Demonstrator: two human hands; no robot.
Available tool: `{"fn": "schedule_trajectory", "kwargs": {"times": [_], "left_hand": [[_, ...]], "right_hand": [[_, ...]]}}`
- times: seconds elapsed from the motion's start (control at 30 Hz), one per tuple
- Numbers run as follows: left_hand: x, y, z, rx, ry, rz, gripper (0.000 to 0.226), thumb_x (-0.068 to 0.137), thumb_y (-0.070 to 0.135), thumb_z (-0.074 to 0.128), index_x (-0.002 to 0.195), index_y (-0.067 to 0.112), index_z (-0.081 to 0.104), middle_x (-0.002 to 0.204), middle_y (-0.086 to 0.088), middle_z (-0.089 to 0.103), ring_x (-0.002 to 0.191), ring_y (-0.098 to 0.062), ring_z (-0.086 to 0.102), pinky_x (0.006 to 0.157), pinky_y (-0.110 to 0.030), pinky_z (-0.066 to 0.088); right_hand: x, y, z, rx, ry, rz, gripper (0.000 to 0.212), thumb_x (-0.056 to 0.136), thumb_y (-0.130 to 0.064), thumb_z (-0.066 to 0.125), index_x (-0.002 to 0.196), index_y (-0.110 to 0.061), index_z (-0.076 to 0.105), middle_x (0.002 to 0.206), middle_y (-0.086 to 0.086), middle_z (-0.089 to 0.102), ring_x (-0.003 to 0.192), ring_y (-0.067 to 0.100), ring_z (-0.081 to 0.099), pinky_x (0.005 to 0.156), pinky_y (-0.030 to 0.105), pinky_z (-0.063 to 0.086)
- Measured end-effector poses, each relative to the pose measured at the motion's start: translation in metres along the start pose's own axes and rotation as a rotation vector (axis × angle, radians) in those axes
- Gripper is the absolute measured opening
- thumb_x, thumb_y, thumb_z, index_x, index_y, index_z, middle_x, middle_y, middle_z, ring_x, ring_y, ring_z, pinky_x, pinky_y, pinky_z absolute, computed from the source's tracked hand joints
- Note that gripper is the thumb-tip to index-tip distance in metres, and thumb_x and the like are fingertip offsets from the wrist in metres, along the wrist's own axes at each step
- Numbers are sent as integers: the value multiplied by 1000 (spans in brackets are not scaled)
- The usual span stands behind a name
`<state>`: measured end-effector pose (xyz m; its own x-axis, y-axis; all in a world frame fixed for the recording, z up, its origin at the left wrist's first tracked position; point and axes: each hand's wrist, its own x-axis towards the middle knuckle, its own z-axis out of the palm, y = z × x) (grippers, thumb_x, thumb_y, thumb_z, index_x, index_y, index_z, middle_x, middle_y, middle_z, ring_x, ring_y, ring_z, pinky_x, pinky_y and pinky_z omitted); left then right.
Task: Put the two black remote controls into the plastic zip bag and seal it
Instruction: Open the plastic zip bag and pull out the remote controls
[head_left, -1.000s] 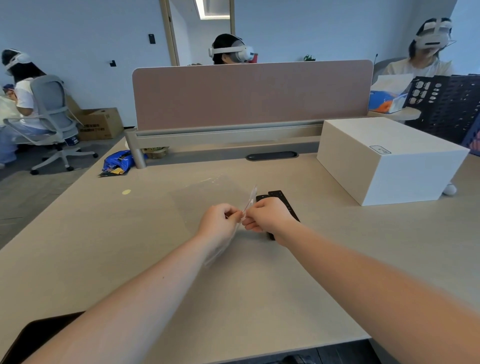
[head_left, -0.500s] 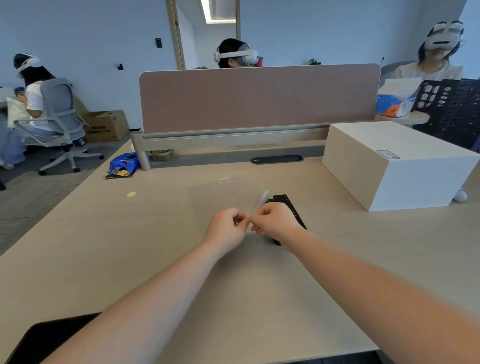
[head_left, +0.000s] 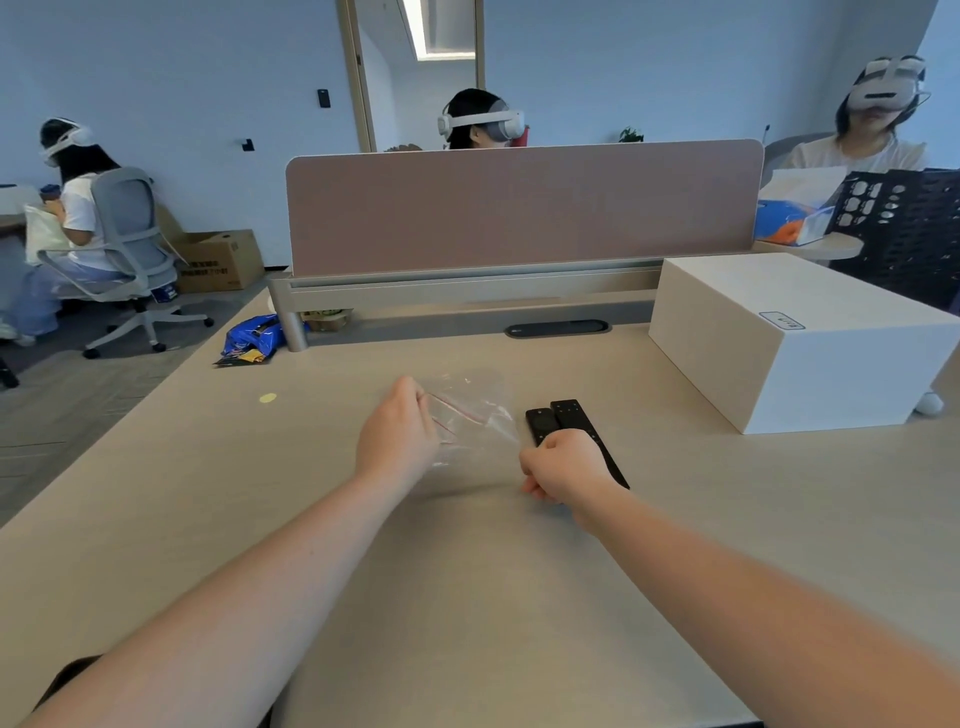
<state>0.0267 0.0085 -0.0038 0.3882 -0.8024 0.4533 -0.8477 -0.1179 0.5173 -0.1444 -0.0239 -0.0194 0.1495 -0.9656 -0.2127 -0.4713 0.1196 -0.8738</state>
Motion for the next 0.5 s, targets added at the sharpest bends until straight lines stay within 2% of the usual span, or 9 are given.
{"fn": "schedule_trajectory", "kwargs": {"times": [0.07, 0.17, 0.27, 0.37, 0.43, 0.5], "left_hand": [[-3, 4, 0, 8, -23, 54, 10, 95, 10, 40, 98, 4, 47, 88, -25, 65, 79, -43, 59, 60, -40, 39], [-7, 10, 1, 19, -103, 217, 13, 91, 5, 44, 103, 7, 47, 86, -20, 67, 76, -43, 60, 60, -41, 43], [-4, 10, 0, 121, -258, 275, 17, 84, 6, 47, 87, 13, 63, 91, -12, 65, 84, -36, 59, 66, -38, 46], [-1, 12, -1, 231, -304, 180, 16, 83, 25, 53, 77, 15, 65, 92, -3, 60, 92, -31, 61, 67, -35, 48], [0, 14, -3, 327, -280, 109, 26, 83, 41, 57, 91, 17, 60, 103, -1, 57, 100, -26, 59, 73, -37, 49], [-1, 17, -3, 402, -271, 76, 30, 84, 32, 60, 108, 16, 52, 116, -2, 49, 108, -26, 57, 73, -38, 47]], "right_hand": [[-2, -1, 5, 11, 0, -12, 17, 77, -4, 45, 63, -12, 39, 55, 9, 63, 46, 19, 49, 53, 24, 39], [-2, -1, 8, 19, 22, -19, 9, 78, -5, 43, 70, -9, 45, 56, 9, 65, 44, 17, 51, 55, 25, 42], [0, 1, 2, 32, 53, -8, 10, 80, -6, 44, 72, -6, 49, 54, 8, 64, 42, 17, 51, 51, 23, 43], [-1, 1, -3, 32, 66, 6, 12, 83, -7, 44, 71, -7, 48, 54, 7, 63, 43, 17, 51, 52, 24, 44], [-2, 2, -4, 6, 74, -2, 17, 81, -6, 43, 65, -9, 44, 53, 7, 62, 42, 17, 51, 51, 23, 44], [-2, 2, -4, -31, 81, -18, 21, 79, -5, 43, 60, -12, 39, 53, 7, 63, 41, 17, 51, 51, 23, 44]]}}
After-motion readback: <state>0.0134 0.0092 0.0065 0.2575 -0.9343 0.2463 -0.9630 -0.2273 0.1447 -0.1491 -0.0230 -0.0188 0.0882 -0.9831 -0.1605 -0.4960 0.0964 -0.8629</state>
